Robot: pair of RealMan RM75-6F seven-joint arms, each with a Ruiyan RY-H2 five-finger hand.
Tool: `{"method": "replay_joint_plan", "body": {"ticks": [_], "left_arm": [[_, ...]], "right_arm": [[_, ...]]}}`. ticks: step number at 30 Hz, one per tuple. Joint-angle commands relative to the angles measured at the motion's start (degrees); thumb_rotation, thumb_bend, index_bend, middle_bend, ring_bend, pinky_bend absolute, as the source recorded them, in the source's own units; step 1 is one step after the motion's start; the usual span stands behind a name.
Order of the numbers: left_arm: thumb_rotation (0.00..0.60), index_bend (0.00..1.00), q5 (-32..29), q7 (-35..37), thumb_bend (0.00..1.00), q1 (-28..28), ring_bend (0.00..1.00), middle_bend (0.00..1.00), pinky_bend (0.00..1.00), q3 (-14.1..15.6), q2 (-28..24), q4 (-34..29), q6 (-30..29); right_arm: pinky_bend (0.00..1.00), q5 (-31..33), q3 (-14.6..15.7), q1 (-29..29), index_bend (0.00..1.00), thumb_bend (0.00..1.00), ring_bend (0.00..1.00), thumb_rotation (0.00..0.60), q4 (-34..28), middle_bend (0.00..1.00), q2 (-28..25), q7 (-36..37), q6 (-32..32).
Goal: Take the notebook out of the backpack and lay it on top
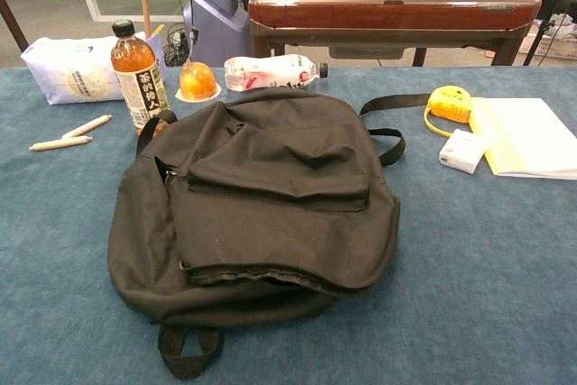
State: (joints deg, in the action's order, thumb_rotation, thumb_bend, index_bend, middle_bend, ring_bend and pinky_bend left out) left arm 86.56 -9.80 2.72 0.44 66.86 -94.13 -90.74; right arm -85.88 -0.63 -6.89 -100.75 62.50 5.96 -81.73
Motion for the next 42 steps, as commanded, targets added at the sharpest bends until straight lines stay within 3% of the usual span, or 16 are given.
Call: {"method": "replay_joint_plan", "body": {"ticks": [1, 9, 18, 23, 28, 36, 42], "left_arm": [[0.6, 0.32, 0.12, -0.31, 0.25, -0.11, 0.32, 0.34, 0.31, -0.16, 0.33, -0.1, -0.06], [0.6, 0.32, 0.9, -0.6, 0.25, -0.25, 0.33, 0.34, 0.31, -0.43, 0.43, -0.63, -0.04], [0.6, 0.32, 1.39, -0.89, 0.25, -0.71, 0.33, 0.34, 0.31, -0.78, 0.16, -1.52, -0.59], [0.6, 0.32, 1.5, -0.96, 0.25, -1.12, 0.33, 0.34, 0.31, -0.81, 0.03, -1.56, -0.86], [0.6, 0.32, 1.17, -0.68, 0.25, -1.38, 0.33, 0.33, 0.31, -0.98, 0.11, -1.41, -0.76], [0.6, 0.32, 0.78, -0.55, 0.25, -1.58, 0.33, 0.33, 0.31, -1.2, 0.15, -1.16, -0.42], [0.6, 0.32, 0.47, -0.08, 0.25, -1.89, 0.33, 0.33, 0.31, -1.29, 0.06, -0.96, -0.35]], "right_arm": [[0.32, -0.48, 0.13, -0.24, 0.35, 0.39, 0.24, 0.6, -0.19, 0.35, -0.19, 0.6, 0.56], [0.32, -6.64, 1.38, -3.42, 0.35, 0.39, 0.24, 0.6, -2.73, 0.35, -0.56, 2.48, 4.51], [0.32, -11.64, 0.42, -14.07, 0.35, 0.32, 0.24, 0.6, -6.51, 0.35, 4.25, 0.87, 18.02], [0.32, -7.99, -1.75, -19.7, 0.35, 0.17, 0.23, 0.6, -7.49, 0.32, 9.46, -3.56, 26.21], [0.29, -1.65, -4.22, -24.57, 0.33, 0.08, 0.15, 0.6, -7.2, 0.23, 15.12, -10.85, 32.99], [0.23, 8.52, -7.41, -30.43, 0.17, 0.03, 0.06, 0.6, -5.01, 0.12, 23.41, -19.85, 37.46], [0.22, 14.08, -7.86, -33.6, 0.14, 0.02, 0.05, 0.6, -3.47, 0.1, 26.84, -25.29, 38.03]]}}
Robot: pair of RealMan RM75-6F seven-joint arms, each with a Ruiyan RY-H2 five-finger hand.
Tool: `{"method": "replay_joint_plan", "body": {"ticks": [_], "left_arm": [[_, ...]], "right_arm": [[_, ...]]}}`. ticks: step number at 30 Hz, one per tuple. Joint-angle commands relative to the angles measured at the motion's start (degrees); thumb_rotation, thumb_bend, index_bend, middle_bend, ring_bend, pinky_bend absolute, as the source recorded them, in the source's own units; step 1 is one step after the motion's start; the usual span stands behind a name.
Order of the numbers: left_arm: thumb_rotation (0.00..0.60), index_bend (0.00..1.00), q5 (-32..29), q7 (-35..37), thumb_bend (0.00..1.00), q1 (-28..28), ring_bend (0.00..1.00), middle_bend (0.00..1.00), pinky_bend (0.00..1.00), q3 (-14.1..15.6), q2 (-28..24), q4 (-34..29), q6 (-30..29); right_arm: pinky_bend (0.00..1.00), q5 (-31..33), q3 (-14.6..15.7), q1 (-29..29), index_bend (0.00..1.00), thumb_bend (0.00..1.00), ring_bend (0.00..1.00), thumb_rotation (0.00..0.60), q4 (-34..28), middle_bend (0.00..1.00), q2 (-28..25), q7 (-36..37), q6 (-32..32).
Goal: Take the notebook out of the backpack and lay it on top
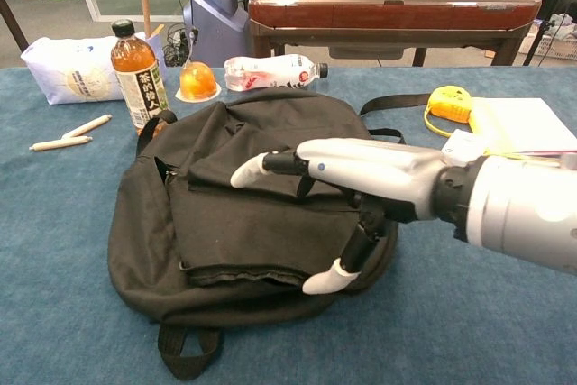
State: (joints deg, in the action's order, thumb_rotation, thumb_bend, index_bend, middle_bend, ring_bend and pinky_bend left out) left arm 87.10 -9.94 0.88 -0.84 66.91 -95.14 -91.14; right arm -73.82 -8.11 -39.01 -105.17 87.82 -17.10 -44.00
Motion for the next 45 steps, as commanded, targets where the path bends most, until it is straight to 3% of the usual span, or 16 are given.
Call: {"method": "replay_joint_plan", "body": {"ticks": [1, 11, 18, 21, 25, 28, 36, 41, 45], "left_arm": [[0.6, 0.32, -0.1, 0.12, 0.25, -0.08, 0.33, 0.33, 0.31, 0.02, 0.0, 0.1, 0.13], [0.6, 0.32, 0.08, 0.5, 0.25, -0.45, 0.33, 0.33, 0.31, -0.02, -0.25, 0.07, -0.01], [0.6, 0.32, -0.1, 0.72, 0.25, -0.49, 0.33, 0.33, 0.31, -0.16, -0.32, 0.1, 0.28], [0.6, 0.32, 0.09, 0.76, 0.25, -0.41, 0.33, 0.32, 0.31, -0.16, -0.25, 0.12, 0.42], [0.6, 0.32, 0.34, 1.16, 0.25, 0.18, 0.33, 0.32, 0.31, -0.43, -0.57, 0.45, 1.12], [0.6, 0.32, 2.32, 2.25, 0.25, 1.58, 0.33, 0.32, 0.31, -1.01, -0.99, 1.05, 1.44], [0.6, 0.39, 10.93, 12.47, 0.25, 8.05, 0.35, 0.35, 0.33, -0.88, -1.85, 2.68, 5.16], [0.6, 0.49, 20.37, 21.55, 0.25, 13.68, 0.51, 0.55, 0.49, 0.13, 1.22, 8.71, 5.11], [0.6, 0.55, 27.43, 27.29, 0.25, 18.65, 0.58, 0.62, 0.58, 0.99, 5.07, 13.71, 4.21]], "right_arm": [[0.22, 2.75, -0.45, -1.81, 0.14, 0.02, 0.05, 0.6, 1.29, 0.1, 1.93, -3.03, 0.0], [0.22, 11.57, -1.72, -4.87, 0.14, 0.05, 0.04, 0.6, 6.13, 0.11, 4.89, -7.41, -2.56], [0.22, 16.91, -2.91, -7.16, 0.18, 0.14, 0.06, 0.6, 9.73, 0.2, 6.18, -7.59, -2.46], [0.22, 17.77, -2.62, -8.39, 0.31, 0.28, 0.11, 0.6, 10.47, 0.28, 6.7, -7.52, -1.34], [0.27, 17.36, -2.59, -9.26, 0.5, 0.61, 0.26, 0.6, 11.6, 0.44, 7.63, -7.99, -2.65], [0.35, 17.67, -3.34, -9.53, 0.58, 0.73, 0.35, 0.6, 12.4, 0.52, 8.3, -7.65, -4.31], [0.44, 18.91, -4.43, -9.15, 0.61, 0.76, 0.41, 0.6, 13.05, 0.55, 8.83, -7.68, -8.84], [0.45, 20.88, -4.94, -9.26, 0.61, 0.76, 0.41, 0.6, 13.21, 0.55, 9.24, -8.99, -10.88], [0.45, 22.08, -5.44, -9.59, 0.61, 0.76, 0.41, 0.6, 13.99, 0.54, 10.11, -10.14, -12.41]]}}
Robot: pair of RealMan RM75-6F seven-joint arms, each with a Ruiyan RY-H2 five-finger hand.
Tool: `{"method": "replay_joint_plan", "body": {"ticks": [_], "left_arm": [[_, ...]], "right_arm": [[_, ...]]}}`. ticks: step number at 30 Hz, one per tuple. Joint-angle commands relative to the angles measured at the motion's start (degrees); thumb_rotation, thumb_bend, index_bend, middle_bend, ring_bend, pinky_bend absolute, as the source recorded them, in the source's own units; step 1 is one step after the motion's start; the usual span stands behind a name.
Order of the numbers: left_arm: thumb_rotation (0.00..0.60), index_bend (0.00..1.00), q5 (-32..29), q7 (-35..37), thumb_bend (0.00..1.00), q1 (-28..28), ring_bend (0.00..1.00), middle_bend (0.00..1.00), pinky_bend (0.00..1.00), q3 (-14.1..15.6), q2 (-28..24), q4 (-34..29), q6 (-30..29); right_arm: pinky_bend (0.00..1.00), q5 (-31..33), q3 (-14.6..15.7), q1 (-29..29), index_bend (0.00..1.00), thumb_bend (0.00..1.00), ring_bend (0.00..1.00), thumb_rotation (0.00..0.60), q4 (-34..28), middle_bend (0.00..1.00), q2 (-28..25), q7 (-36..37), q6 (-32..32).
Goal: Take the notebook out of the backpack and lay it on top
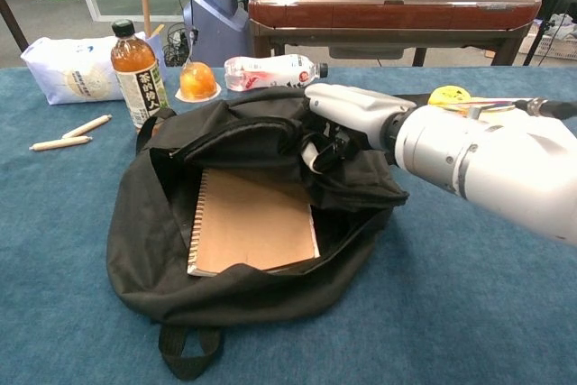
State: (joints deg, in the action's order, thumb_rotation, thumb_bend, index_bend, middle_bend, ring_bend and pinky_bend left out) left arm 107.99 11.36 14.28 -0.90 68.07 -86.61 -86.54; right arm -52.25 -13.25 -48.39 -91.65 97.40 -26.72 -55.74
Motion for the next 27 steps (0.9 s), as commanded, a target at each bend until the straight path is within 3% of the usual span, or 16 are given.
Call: {"method": "replay_joint_plan", "body": {"ticks": [1, 8, 16, 27], "left_arm": [[0.6, 0.55, 7.77, 7.29, 0.25, 6.45, 0.58, 0.63, 0.59, 1.39, 4.76, 6.03, -0.16], [0.6, 0.56, 12.08, 11.61, 0.25, 14.44, 0.59, 0.64, 0.62, 2.89, 11.75, 11.67, 4.27], [0.6, 0.56, 8.03, 15.56, 0.25, 19.15, 0.59, 0.63, 0.62, 2.52, 18.84, 19.47, 8.31], [0.6, 0.52, 4.88, 16.88, 0.25, 21.97, 0.56, 0.6, 0.59, 3.71, 26.05, 32.68, 8.47]], "right_arm": [[0.45, 0.82, -0.4, -0.29, 0.61, 0.76, 0.41, 0.6, 0.62, 0.54, 0.73, -0.66, -0.82], [0.45, 2.12, -0.68, -0.88, 0.61, 0.76, 0.41, 0.6, 1.05, 0.53, 1.84, -1.19, -1.33], [0.45, 2.41, -1.02, -0.97, 0.61, 0.76, 0.41, 0.6, 0.64, 0.53, 1.86, -0.37, -1.5], [0.45, 2.26, -1.29, -0.82, 0.61, 0.76, 0.41, 0.6, -0.99, 0.52, 0.91, 0.48, -2.21]]}}
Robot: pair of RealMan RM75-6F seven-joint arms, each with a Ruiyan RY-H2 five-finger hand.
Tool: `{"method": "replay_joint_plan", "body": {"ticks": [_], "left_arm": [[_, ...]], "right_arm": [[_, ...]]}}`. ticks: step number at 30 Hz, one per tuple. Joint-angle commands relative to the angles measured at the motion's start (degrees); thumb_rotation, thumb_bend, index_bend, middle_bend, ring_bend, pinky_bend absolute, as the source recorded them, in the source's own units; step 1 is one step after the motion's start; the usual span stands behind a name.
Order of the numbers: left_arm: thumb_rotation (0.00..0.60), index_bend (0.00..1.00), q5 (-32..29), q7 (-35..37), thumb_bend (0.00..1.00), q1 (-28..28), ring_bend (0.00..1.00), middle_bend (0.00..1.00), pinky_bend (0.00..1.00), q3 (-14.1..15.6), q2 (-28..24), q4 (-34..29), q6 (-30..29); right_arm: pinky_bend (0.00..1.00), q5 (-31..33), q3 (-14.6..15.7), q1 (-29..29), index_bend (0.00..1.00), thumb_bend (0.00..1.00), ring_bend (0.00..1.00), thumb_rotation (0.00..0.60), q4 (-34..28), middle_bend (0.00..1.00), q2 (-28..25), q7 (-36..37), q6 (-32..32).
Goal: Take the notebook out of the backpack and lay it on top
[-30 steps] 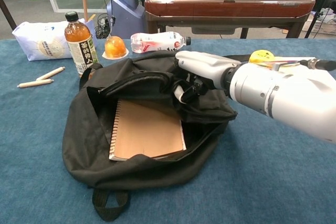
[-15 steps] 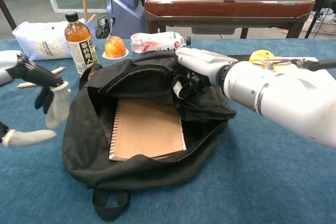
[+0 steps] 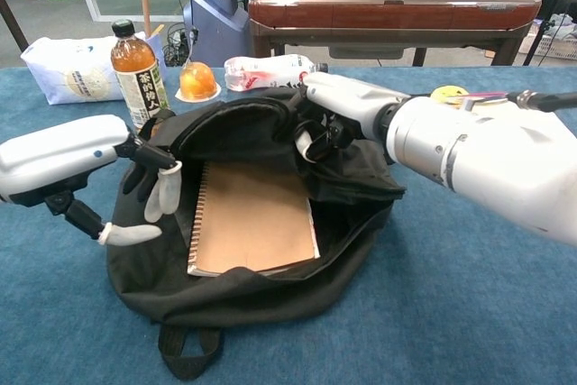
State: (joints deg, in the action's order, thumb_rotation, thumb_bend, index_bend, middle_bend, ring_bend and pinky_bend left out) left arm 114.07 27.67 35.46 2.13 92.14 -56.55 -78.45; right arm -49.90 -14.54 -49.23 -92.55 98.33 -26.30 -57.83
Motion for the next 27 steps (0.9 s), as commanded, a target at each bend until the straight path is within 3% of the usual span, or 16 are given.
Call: {"method": "replay_joint_plan", "body": {"ticks": [1, 3, 6, 9, 20, 27], "left_arm": [[0.6, 0.51, -1.49, 0.49, 0.25, 0.96, 0.54, 0.59, 0.57, 0.86, 2.44, 3.37, 0.68], [0.6, 0.47, -2.11, 0.5, 0.25, 1.61, 0.5, 0.54, 0.54, 1.66, 3.03, 4.53, 2.51], [0.6, 0.36, -2.55, -0.4, 0.25, 3.25, 0.36, 0.39, 0.43, 3.13, 2.46, 4.42, 6.58], [0.6, 0.28, -2.06, -2.64, 0.25, 4.19, 0.28, 0.28, 0.37, 3.61, 3.51, 6.35, 6.29], [0.6, 0.17, -0.35, -4.08, 0.25, 5.41, 0.2, 0.16, 0.35, 4.7, 11.6, 22.41, -3.35], [0.6, 0.13, -0.66, -4.46, 0.23, 5.0, 0.18, 0.13, 0.33, 6.52, 15.27, 29.78, -5.29]], "right_arm": [[0.45, -0.15, 0.01, 0.03, 0.61, 0.76, 0.41, 0.6, -0.16, 0.52, -0.01, 0.13, -0.2], [0.45, -0.32, 0.06, 0.01, 0.61, 0.76, 0.41, 0.6, -0.2, 0.52, 0.0, 0.15, -0.36], [0.45, -0.48, 0.12, -0.03, 0.61, 0.76, 0.41, 0.6, -0.11, 0.51, 0.05, 0.29, -0.42], [0.45, -0.56, 0.31, -0.06, 0.61, 0.76, 0.41, 0.6, 0.18, 0.51, 0.18, 0.32, -0.42], [0.45, -0.01, 0.78, -0.13, 0.61, 0.76, 0.41, 0.6, 0.54, 0.51, 0.51, -0.16, -0.51], [0.45, 0.41, 0.84, -0.15, 0.61, 0.76, 0.41, 0.6, 0.51, 0.51, 0.42, -0.33, -0.47]]}}
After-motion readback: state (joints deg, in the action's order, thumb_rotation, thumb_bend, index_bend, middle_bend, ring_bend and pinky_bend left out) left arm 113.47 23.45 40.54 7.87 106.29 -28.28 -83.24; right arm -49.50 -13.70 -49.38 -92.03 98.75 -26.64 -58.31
